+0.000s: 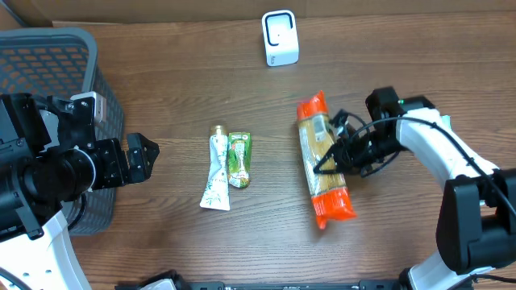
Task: Scan the item barcode
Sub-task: 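Grasp the spaghetti pack at its middle and lift it, then carry the spaghetti pack up toward the white scanner cube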
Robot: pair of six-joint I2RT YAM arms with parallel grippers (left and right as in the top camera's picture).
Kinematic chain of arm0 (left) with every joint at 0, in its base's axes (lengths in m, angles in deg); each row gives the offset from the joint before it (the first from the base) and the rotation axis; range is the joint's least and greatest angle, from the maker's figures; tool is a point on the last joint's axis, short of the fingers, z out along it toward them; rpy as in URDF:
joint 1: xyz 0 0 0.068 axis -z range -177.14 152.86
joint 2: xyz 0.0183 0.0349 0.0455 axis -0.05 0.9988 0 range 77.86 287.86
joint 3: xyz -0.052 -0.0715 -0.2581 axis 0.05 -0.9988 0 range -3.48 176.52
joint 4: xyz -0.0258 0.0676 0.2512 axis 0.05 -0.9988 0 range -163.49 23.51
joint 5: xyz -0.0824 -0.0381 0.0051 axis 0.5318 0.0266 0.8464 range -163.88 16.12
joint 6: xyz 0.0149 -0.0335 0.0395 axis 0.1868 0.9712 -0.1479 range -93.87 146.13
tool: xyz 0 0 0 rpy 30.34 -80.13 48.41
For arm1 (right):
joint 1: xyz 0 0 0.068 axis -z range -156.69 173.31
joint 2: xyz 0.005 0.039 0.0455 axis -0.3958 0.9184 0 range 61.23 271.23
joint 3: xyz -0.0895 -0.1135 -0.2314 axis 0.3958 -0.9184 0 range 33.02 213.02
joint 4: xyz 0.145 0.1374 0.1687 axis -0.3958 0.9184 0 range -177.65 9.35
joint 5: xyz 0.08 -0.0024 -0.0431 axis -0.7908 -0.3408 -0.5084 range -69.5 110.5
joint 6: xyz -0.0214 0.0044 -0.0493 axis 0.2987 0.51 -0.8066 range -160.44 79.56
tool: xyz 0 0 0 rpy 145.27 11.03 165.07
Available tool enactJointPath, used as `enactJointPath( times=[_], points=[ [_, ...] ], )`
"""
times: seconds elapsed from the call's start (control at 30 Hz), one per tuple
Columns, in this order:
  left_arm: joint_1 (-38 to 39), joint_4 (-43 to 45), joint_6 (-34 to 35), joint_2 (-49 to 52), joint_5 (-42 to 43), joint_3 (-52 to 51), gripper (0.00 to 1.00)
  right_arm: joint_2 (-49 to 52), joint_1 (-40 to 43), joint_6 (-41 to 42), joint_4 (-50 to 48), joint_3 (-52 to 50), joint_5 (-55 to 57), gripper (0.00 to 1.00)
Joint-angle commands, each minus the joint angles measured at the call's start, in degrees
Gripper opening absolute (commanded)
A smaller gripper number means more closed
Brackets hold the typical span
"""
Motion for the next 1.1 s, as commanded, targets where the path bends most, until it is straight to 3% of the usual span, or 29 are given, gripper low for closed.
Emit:
enactJointPath(
  times=[0.0,0.37,1.07],
  points=[
    [-0.28,0.07,-0.44,0.20,0.00,-0.02,1.00,-4.94,0.11,-3.54,3.19,10.14,-10.88,0.04],
    [-0.28,0.07,-0.44,0.20,0.00,-0.02,0.99,-6.29,-0.28,-3.26,15.63,29.11,-5.92,0.04],
    [-0.28,0.07,-0.44,0.20,0.00,-0.02,1.00,-6.29,-7.37,4.48,15.80,35.89,5.86,0.04]
  ],
)
